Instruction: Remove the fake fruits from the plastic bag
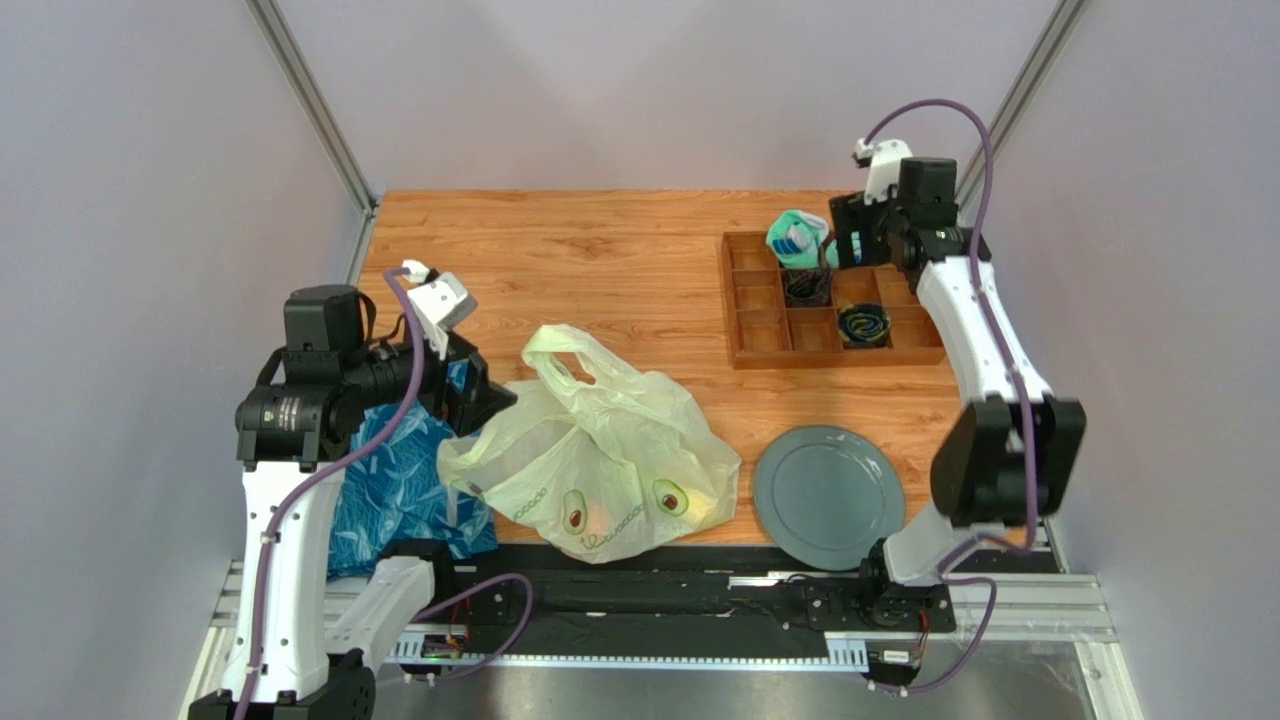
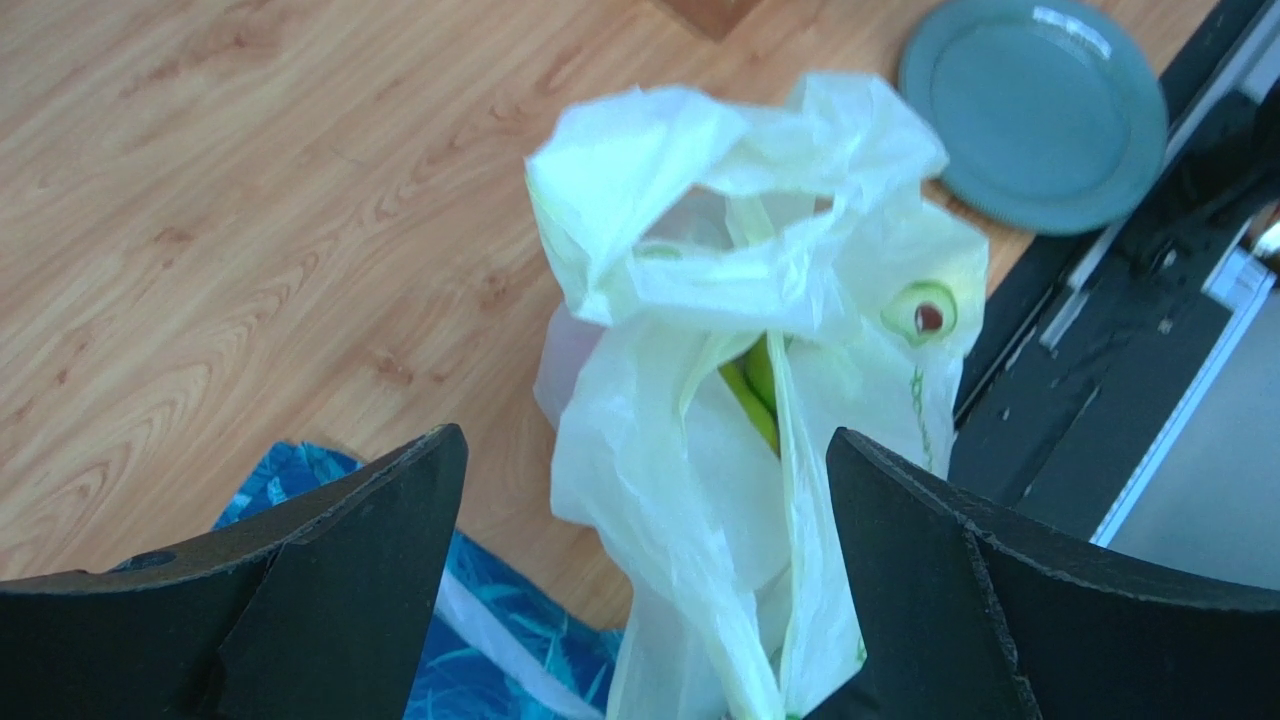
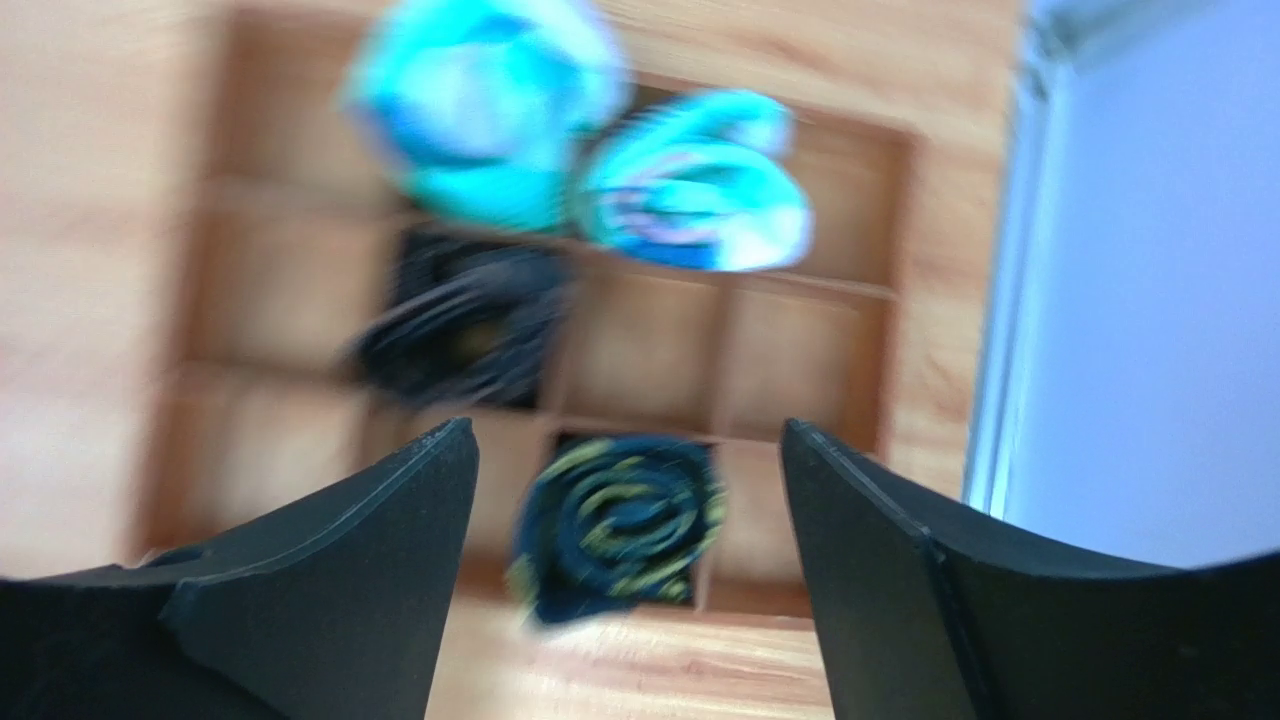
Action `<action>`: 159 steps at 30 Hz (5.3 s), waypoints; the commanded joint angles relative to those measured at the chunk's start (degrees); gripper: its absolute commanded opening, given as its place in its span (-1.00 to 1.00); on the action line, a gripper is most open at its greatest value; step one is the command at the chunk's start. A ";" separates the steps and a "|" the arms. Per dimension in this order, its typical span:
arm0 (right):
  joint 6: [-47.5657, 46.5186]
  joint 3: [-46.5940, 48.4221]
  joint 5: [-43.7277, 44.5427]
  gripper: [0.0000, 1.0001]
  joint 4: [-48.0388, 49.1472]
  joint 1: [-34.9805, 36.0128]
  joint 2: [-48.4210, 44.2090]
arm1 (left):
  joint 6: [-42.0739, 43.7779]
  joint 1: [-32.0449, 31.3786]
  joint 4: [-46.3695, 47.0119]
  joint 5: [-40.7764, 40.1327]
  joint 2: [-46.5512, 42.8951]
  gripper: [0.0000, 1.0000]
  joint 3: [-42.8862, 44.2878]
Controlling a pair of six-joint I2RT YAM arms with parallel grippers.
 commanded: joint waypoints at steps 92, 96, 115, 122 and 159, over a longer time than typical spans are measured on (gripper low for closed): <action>-69.95 15.39 -25.45 -0.12 -64.60 39.55 28.33 | -15.33 3.92 18.97 -15.09 20.85 0.17 19.78; -60.12 21.27 -30.11 0.89 -64.60 38.24 27.20 | -14.63 3.92 15.81 -22.53 18.83 0.65 20.22; 9.44 25.50 -43.76 0.77 -3.77 40.60 3.71 | -17.17 4.80 18.17 -36.18 21.18 0.60 15.20; 12.42 32.72 -36.13 0.78 2.63 45.44 15.22 | -16.82 4.80 22.03 -36.71 25.85 0.58 14.95; 15.24 39.41 -22.75 -0.93 8.35 46.68 25.00 | -18.58 4.80 19.67 -27.75 31.30 -1.00 20.30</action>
